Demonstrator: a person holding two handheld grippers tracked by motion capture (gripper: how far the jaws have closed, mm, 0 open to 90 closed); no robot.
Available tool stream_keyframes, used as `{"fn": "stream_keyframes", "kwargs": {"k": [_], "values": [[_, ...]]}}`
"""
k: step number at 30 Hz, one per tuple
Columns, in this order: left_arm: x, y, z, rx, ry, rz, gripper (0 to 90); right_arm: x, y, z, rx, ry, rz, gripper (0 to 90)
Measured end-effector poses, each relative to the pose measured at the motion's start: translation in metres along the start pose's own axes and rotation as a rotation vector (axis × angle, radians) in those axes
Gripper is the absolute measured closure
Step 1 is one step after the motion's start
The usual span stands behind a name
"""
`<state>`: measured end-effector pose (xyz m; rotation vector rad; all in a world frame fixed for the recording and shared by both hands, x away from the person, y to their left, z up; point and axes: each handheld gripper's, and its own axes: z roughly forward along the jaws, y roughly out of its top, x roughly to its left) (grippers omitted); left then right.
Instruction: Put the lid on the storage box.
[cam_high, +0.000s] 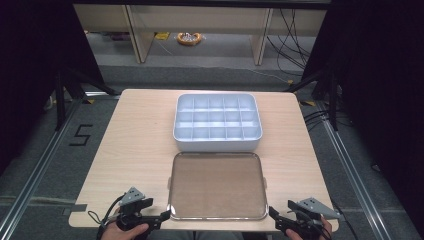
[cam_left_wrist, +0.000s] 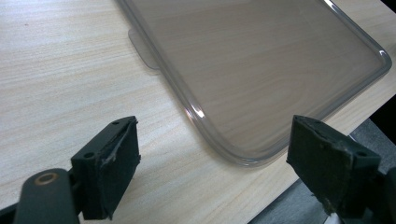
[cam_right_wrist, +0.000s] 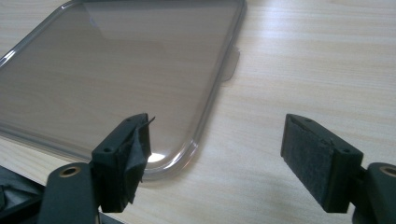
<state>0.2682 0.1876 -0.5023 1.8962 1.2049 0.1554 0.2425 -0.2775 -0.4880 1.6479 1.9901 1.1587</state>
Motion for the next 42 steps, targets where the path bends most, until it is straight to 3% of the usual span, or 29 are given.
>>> {"fn": "stream_keyframes", "kwargs": {"k": [2,3,6,7,9,10,16,17,18,19,21,22,23,24,25,28,31,33,34,35,36,37,38,39,40,42], "values": [[-0.001,0.0,0.001,-0.016,0.001,-0.012,16.2,0.0,0.0,-0.001,0.023,-0.009,0.004,26.3],[-0.001,0.0,0.001,-0.017,0.0,-0.006,16.4,-0.004,0.0,0.0,0.004,0.018,-0.024,28.3],[0.0,0.0,0.0,-0.012,-0.005,-0.002,16.8,-0.006,0.001,0.001,0.002,0.014,-0.046,30.5],[0.0,0.0,0.001,-0.019,-0.006,-0.007,17.1,-0.004,0.0,0.001,0.015,0.025,-0.004,30.4],[-0.001,0.0,0.0,-0.018,-0.005,-0.008,17.4,-0.004,-0.001,0.002,0.007,0.052,0.022,30.4],[0.0,0.0,0.001,-0.021,-0.017,-0.012,18.1,-0.007,0.0,0.002,-0.001,0.078,0.005,30.3],[-0.003,0.0,0.001,-0.022,-0.012,-0.028,18.7,-0.008,0.001,0.002,0.004,0.075,-0.001,26.2],[-0.003,0.0,0.0,-0.02,-0.011,-0.024,18.9,-0.005,0.001,0.001,0.016,0.045,0.023,26.1],[-0.003,0.0,0.0,-0.022,-0.011,-0.024,19.1,-0.004,0.0,0.001,0.022,0.051,0.049,25.7],[-0.004,0.0,0.001,-0.029,-0.017,-0.031,19.1,-0.008,0.001,0.002,0.004,0.055,0.009,25.3],[-0.004,0.0,0.001,-0.025,-0.029,-0.046,19.3,-0.008,0.001,0.002,0.003,0.064,0.014,25.0],[-0.005,-0.001,0.001,-0.021,-0.049,-0.068,19.3,-0.003,0.0,0.001,0.017,0.072,0.071,25.0],[-0.005,-0.001,0.002,-0.018,-0.057,-0.06,19.3,-0.007,0.0,0.004,-0.003,0.086,0.029,24.9],[-0.007,-0.001,0.003,-0.013,-0.059,-0.059,19.4,-0.008,0.0,0.004,0.002,0.095,0.025,24.5],[-0.009,-0.002,0.003,-0.011,-0.056,-0.062,20.1,-0.006,0.0,0.004,0.003,0.107,0.066,23.6],[-0.01,0.0,0.003,-0.018,-0.061,-0.058,22.5,-0.007,0.0,0.007,-0.004,0.119,0.079,24.0],[-0.011,0.001,0.004,-0.012,-0.085,-0.093,26.8,-0.007,0.001,0.008,0.005,0.143,0.108,24.5],[-0.013,0.001,0.007,-0.005,-0.072,-0.09,28.1,-0.007,0.001,0.012,0.005,0.159,0.115,24.4],[-0.013,0.003,0.01,-0.001,-0.068,-0.089,29.8,-0.003,0.001,0.013,0.018,0.169,0.164,24.4],[-0.014,0.004,0.012,-0.002,-0.066,-0.09,31.4,-0.003,0.002,0.016,0.02,0.18,0.173,24.4],[-0.013,0.005,0.014,0.001,-0.064,-0.07,33.1,-0.006,0.002,0.019,0.007,0.178,0.135,24.4],[-0.014,0.006,0.016,-0.003,-0.062,-0.081,35.0,-0.006,0.002,0.021,0.0,0.172,0.123,24.6],[-0.011,0.007,0.017,-0.001,-0.067,-0.059,35.9,-0.002,0.004,0.02,0.016,0.168,0.155,25.0],[-0.011,0.007,0.018,0.002,-0.061,-0.08,36.6,-0.004,0.004,0.023,0.007,0.179,0.129,25.2],[-0.009,0.008,0.019,0.006,-0.057,-0.06,37.3,-0.004,0.005,0.024,0.01,0.167,0.134,25.2],[-0.009,0.008,0.02,0.005,-0.054,-0.083,38.0,-0.004,0.006,0.025,0.012,0.159,0.158,25.5]]}}
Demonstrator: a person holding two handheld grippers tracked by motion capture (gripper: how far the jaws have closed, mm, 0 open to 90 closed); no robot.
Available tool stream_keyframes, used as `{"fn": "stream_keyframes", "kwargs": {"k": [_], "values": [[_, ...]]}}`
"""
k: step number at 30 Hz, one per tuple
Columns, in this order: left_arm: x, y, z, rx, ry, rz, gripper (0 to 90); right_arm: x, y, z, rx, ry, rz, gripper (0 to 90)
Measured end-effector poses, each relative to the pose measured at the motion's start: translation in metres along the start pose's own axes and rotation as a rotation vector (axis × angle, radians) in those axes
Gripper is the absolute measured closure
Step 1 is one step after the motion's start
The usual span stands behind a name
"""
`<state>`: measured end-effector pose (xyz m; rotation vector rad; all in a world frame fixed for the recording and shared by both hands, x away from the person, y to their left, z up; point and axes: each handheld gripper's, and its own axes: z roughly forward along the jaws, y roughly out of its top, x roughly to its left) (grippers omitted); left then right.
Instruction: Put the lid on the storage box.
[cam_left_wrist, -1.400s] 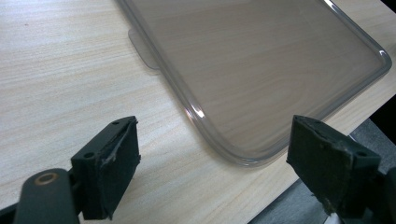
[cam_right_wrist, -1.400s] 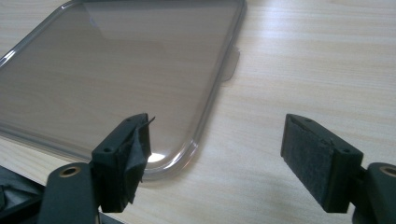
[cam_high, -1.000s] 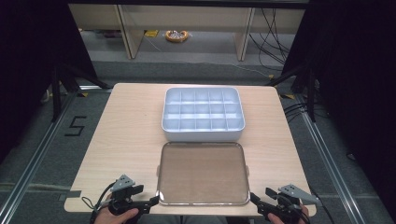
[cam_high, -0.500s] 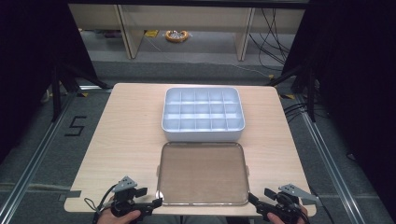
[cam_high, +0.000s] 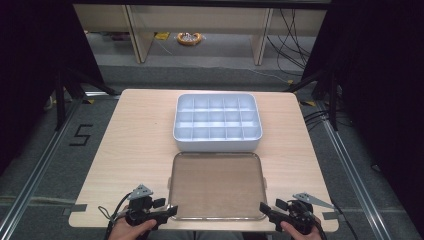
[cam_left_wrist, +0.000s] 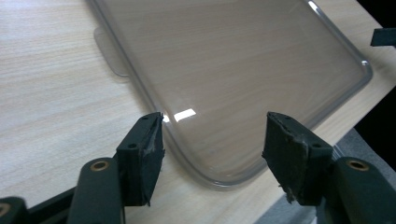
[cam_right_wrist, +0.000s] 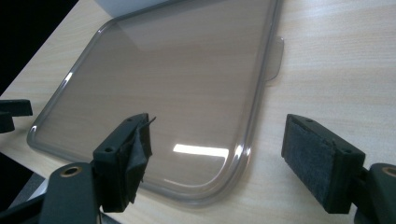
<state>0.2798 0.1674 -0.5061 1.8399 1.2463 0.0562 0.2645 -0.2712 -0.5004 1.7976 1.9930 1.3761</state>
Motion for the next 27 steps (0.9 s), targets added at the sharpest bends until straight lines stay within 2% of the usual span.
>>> {"fn": "stream_keyframes", "kwargs": {"k": [2,3,4,5,6,7,8,9,10,11,12,13,15,16,17,18,19,20,21,23,24,26,27], "values": [[0.002,0.002,0.002,0.002,0.003,0.015,39.2,-0.003,0.002,0.003,0.001,0.005,-0.006,26.5],[0.002,0.003,0.003,-0.001,0.007,0.013,39.5,0.001,0.003,0.002,0.024,-0.01,0.043,26.7],[0.003,0.004,0.004,0.003,0.009,0.016,39.6,-0.005,0.004,0.007,-0.001,0.015,-0.02,26.8],[0.004,0.005,0.006,0.003,0.007,0.011,39.6,-0.004,0.006,0.009,0.005,0.001,0.0,27.2],[0.004,0.006,0.008,0.014,0.011,0.011,39.6,-0.004,0.006,0.009,0.005,0.001,0.0,27.2],[0.005,0.006,0.01,0.016,0.011,0.008,39.6,-0.001,0.007,0.01,0.012,0.001,0.05,27.6],[0.007,0.007,0.012,0.034,0.018,0.013,39.6,-0.002,0.007,0.011,0.019,0.0,0.052,27.9],[0.007,0.007,0.013,0.039,0.013,0.018,39.7,-0.006,0.009,0.013,0.009,-0.012,0.018,28.4],[0.006,0.008,0.014,0.039,0.01,0.0,39.6,-0.006,0.009,0.014,0.01,0.001,0.041,28.7],[0.006,0.008,0.016,0.031,0.012,-0.012,39.5,-0.007,0.01,0.015,0.013,-0.002,0.033,29.1],[0.007,0.009,0.017,0.034,0.015,-0.002,38.9,-0.006,0.011,0.015,0.024,-0.002,0.066,29.6],[0.007,0.009,0.018,0.034,0.022,-0.008,38.9,-0.01,0.012,0.017,0.017,-0.002,0.024,30.2],[0.009,0.011,0.02,0.037,0.021,-0.003,38.9,-0.011,0.013,0.021,0.024,0.009,0.039,31.5],[0.011,0.012,0.02,0.044,0.013,-0.007,37.3,-0.009,0.014,0.025,0.026,0.022,0.064,33.2],[0.011,0.013,0.021,0.044,0.016,-0.008,37.3,-0.009,0.014,0.025,0.026,0.022,0.064,33.2],[0.012,0.014,0.022,0.044,0.023,-0.001,37.5,-0.006,0.014,0.026,0.053,0.041,0.103,33.5],[0.011,0.014,0.023,0.03,0.023,-0.015,37.5,-0.006,0.014,0.026,0.053,0.041,0.103,33.5],[0.011,0.014,0.024,0.029,0.025,-0.012,37.5,-0.01,0.015,0.028,0.053,0.038,0.071,33.6],[0.012,0.015,0.023,0.044,0.028,0.004,37.4,-0.01,0.015,0.03,0.056,0.041,0.079,33.8],[0.011,0.014,0.023,0.032,0.02,-0.015,37.2,-0.007,0.014,0.032,0.069,0.037,0.143,32.3],[0.011,0.014,0.023,0.028,0.015,-0.025,37.1,-0.012,0.015,0.034,0.047,0.05,0.096,31.0],[0.013,0.014,0.023,0.029,0.008,-0.031,37.2,-0.011,0.014,0.033,0.043,0.058,0.174,30.8],[0.013,0.015,0.022,0.031,0.007,-0.031,37.1,-0.012,0.014,0.032,0.048,0.085,0.211,30.9]]}}
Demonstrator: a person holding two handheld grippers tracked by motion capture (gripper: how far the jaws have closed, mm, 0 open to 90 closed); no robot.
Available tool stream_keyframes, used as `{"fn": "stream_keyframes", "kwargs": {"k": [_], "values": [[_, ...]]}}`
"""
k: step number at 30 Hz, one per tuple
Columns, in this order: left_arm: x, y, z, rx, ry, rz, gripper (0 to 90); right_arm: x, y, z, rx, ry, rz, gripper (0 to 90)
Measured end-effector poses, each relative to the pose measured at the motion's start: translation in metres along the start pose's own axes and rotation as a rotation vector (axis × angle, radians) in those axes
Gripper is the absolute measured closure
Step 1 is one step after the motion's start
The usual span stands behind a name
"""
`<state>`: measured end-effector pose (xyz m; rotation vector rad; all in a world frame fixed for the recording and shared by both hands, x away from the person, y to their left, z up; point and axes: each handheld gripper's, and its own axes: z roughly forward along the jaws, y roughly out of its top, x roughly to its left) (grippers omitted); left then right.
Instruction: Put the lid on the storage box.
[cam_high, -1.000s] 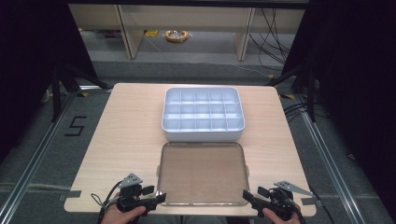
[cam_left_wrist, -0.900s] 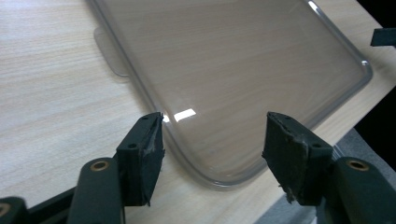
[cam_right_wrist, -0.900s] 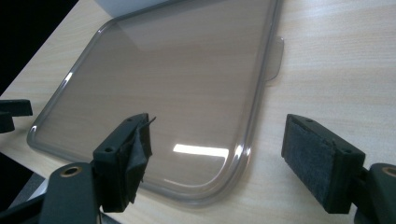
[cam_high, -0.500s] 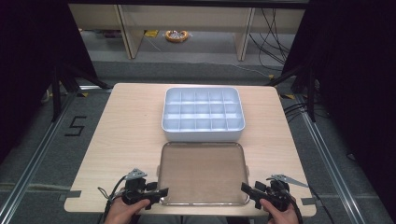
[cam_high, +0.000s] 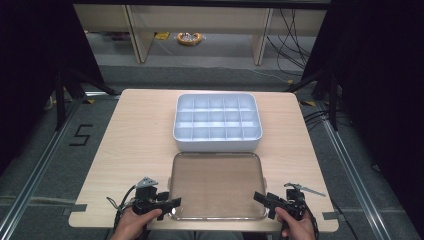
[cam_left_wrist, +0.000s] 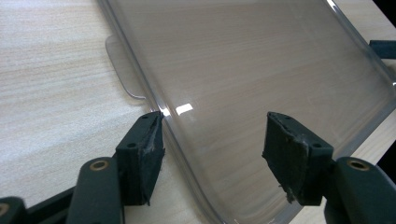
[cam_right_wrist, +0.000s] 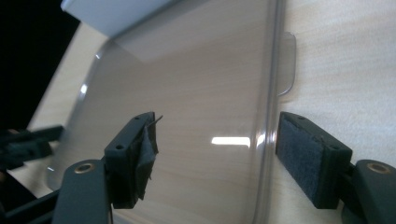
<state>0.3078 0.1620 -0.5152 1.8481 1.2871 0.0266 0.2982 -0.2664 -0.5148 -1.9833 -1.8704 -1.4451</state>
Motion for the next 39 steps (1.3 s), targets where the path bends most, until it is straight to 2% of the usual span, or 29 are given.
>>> {"fn": "stream_keyframes", "kwargs": {"k": [2,4,5,6,7,8,11,12,13,14,15,16,17,18,19,20,21,23,25,26,27,29,30,31,32,34,36,37,39], "values": [[0.0,0.0,-0.001,0.0,0.004,0.0,37.0,-0.005,-0.002,-0.005,0.006,0.059,0.087,32.5],[0.001,-0.001,-0.002,0.012,0.007,0.026,37.0,-0.007,-0.003,-0.003,-0.015,0.067,0.094,32.9],[0.0,-0.002,-0.002,0.014,0.005,0.033,37.0,-0.005,-0.003,-0.005,0.014,0.068,0.124,33.4],[0.0,-0.002,-0.001,0.006,0.01,0.033,36.6,-0.005,-0.003,-0.005,0.019,0.088,0.131,35.0],[-0.001,-0.002,-0.001,0.007,0.018,0.031,35.8,-0.006,-0.004,-0.003,-0.004,0.08,0.093,36.1],[-0.001,-0.002,-0.002,0.022,0.013,0.055,34.8,-0.005,-0.004,-0.004,0.01,0.08,0.105,39.0],[-0.001,-0.002,-0.002,0.01,0.017,0.049,34.0,-0.01,-0.005,-0.005,0.015,0.075,0.085,40.6],[-0.002,-0.003,-0.001,-0.005,0.014,0.03,33.9,-0.011,-0.006,-0.005,0.018,0.125,0.109,42.1],[0.0,-0.002,-0.003,0.014,0.014,0.042,33.9,-0.012,-0.007,-0.005,0.028,0.131,0.114,45.8],[0.0,-0.002,-0.003,0.011,0.006,0.034,34.0,-0.011,-0.01,-0.004,0.043,0.184,0.161,49.1],[0.0,-0.003,-0.002,0.0,0.004,0.027,34.1,-0.01,-0.011,-0.004,0.034,0.17,0.133,52.3],[-0.001,-0.003,-0.003,0.0,0.005,0.031,34.0,-0.007,-0.01,-0.006,0.025,0.141,0.035,55.8],[-0.002,-0.004,-0.003,-0.003,0.011,0.032,34.0,-0.004,-0.009,-0.009,0.031,0.129,-0.025,57.9],[-0.002,-0.004,-0.003,-0.001,0.014,0.044,33.7,0.0,-0.01,-0.011,0.035,0.132,-0.039,60.2],[-0.001,-0.004,-0.004,0.009,0.014,0.055,33.1,0.002,-0.011,-0.013,0.027,0.141,-0.09,59.8],[0.0,-0.004,-0.005,0.023,0.009,0.065,32.6,0.004,-0.012,-0.014,0.02,0.145,-0.108,59.5],[-0.002,-0.004,-0.003,0.001,0.003,0.037,31.6,0.004,-0.012,-0.016,0.019,0.141,-0.149,59.4],[0.0,-0.004,-0.003,0.003,-0.011,0.043,30.0,0.007,-0.011,-0.017,-0.001,0.149,-0.175,58.7],[0.0,-0.003,-0.002,0.001,-0.027,0.026,25.4,0.009,-0.008,-0.019,-0.022,0.164,-0.258,57.7],[0.0,-0.003,-0.002,0.001,-0.024,0.024,24.9,0.012,-0.008,-0.02,-0.029,0.159,-0.26,57.7],[0.0,-0.003,-0.002,-0.001,-0.026,0.027,24.4,0.015,-0.007,-0.023,-0.042,0.186,-0.315,57.7],[0.001,-0.002,-0.002,0.006,-0.028,0.025,24.0,0.017,-0.006,-0.026,-0.029,0.182,-0.31,57.8],[0.001,-0.002,-0.001,-0.001,-0.034,0.008,23.6,0.02,-0.007,-0.027,-0.033,0.174,-0.302,57.9],[0.001,-0.002,-0.001,-0.005,-0.032,-0.004,23.4,0.022,-0.007,-0.029,-0.023,0.191,-0.3,57.9],[0.001,-0.001,0.0,-0.008,-0.036,-0.005,22.7,0.021,-0.006,-0.029,-0.032,0.183,-0.34,57.9],[0.002,0.001,0.001,-0.006,-0.038,-0.013,20.5,0.023,-0.005,-0.03,-0.03,0.184,-0.348,58.1],[0.004,0.002,0.001,-0.01,-0.042,-0.016,20.3,0.024,-0.004,-0.03,-0.035,0.194,-0.395,58.1],[0.006,0.003,0.001,-0.015,-0.054,-0.031,20.2,0.025,-0.005,-0.032,-0.037,0.205,-0.397,58.3],[0.01,0.004,0.001,-0.018,-0.07,-0.055,20.3,0.028,-0.004,-0.034,-0.052,0.201,-0.437,58.6]]}}
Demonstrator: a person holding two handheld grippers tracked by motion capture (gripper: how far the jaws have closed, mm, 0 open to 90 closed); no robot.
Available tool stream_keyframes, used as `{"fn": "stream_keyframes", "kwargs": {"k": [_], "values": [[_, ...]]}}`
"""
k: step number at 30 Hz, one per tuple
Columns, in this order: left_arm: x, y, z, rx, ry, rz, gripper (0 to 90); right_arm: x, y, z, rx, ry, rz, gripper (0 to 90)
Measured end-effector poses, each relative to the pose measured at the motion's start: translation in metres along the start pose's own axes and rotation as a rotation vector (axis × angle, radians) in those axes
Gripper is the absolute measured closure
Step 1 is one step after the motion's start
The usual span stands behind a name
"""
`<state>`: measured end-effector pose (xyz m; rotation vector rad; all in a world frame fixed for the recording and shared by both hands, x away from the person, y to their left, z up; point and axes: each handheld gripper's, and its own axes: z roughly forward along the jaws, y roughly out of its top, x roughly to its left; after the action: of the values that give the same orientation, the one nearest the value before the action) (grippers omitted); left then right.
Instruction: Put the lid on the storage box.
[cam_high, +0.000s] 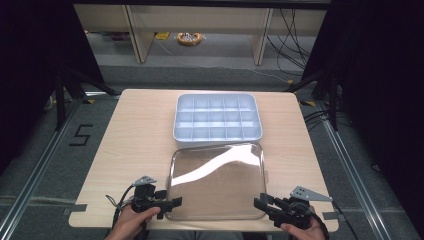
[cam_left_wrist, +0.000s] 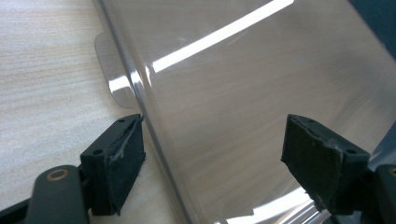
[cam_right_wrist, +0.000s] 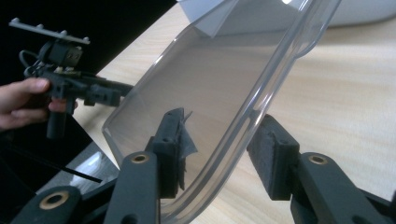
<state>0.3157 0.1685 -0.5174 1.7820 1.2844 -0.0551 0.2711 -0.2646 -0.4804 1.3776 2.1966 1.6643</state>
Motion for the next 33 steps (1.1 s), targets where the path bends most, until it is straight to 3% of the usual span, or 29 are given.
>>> {"fn": "stream_keyframes", "kwargs": {"k": [3,4,5,7,8,9,10,12,13,14,15,16,18,23,25,26,28,31,33], "values": [[0.006,0.002,0.0,-0.009,-0.034,-0.034,21.1,0.0,0.001,-0.001,-0.001,-0.003,-0.049,58.8],[0.006,0.001,0.0,-0.012,-0.033,-0.03,24.8,0.002,0.0,-0.001,0.002,0.008,-0.033,58.9],[0.005,0.001,0.001,-0.01,-0.034,-0.024,25.3,0.002,0.0,-0.001,0.013,-0.007,-0.055,58.9],[0.004,0.002,0.001,-0.001,-0.024,-0.003,25.1,0.006,-0.002,0.0,0.018,-0.002,-0.051,58.9],[0.004,0.001,0.001,-0.001,-0.027,-0.004,25.1,0.004,-0.001,0.0,0.007,-0.004,-0.092,58.9],[0.005,0.001,0.001,0.003,-0.04,-0.009,25.5,0.008,-0.001,-0.002,0.016,0.003,-0.065,58.9],[0.005,0.001,0.001,-0.001,-0.043,-0.017,26.0,0.007,0.0,-0.001,0.01,0.014,-0.095,58.9],[0.004,0.0,0.0,-0.005,-0.023,0.0,30.9,0.006,0.0,-0.002,0.021,-0.014,-0.11,58.9],[0.005,0.0,0.0,-0.007,-0.023,0.007,33.7,0.007,-0.002,-0.003,0.051,-0.03,-0.085,59.0],[0.006,-0.001,-0.001,-0.01,-0.024,0.003,35.9,0.004,-0.002,-0.003,0.054,-0.053,-0.094,59.4],[0.008,-0.001,-0.002,-0.01,-0.026,-0.011,38.6,0.004,-0.003,-0.004,0.067,-0.063,-0.039,60.0],[0.009,-0.002,-0.003,-0.017,-0.03,-0.023,41.2,0.0,-0.004,-0.003,0.062,-0.084,-0.062,60.5],[0.011,-0.002,-0.004,-0.022,-0.032,-0.032,46.0,-0.004,-0.006,-0.001,0.094,-0.1,-0.039,60.7],[0.005,-0.001,-0.01,-0.033,-0.002,0.034,48.4,-0.007,-0.009,0.004,0.113,-0.142,-0.073,61.9],[0.002,-0.001,-0.011,-0.043,0.006,0.058,48.9,-0.005,-0.01,0.003,0.136,-0.137,-0.024,62.8],[0.001,-0.001,-0.012,-0.041,0.007,0.067,49.3,-0.008,-0.01,0.003,0.134,-0.141,-0.043,63.0],[0.001,-0.002,-0.013,-0.041,0.01,0.076,50.3,-0.006,-0.011,0.004,0.138,-0.148,0.008,63.3],[-0.002,-0.001,-0.015,-0.047,0.019,0.092,50.6,-0.005,-0.011,0.005,0.129,-0.129,0.041,63.4],[-0.005,-0.001,-0.017,-0.054,0.03,0.123,51.8,-0.007,-0.011,0.006,0.121,-0.151,-0.012,63.9]]}}
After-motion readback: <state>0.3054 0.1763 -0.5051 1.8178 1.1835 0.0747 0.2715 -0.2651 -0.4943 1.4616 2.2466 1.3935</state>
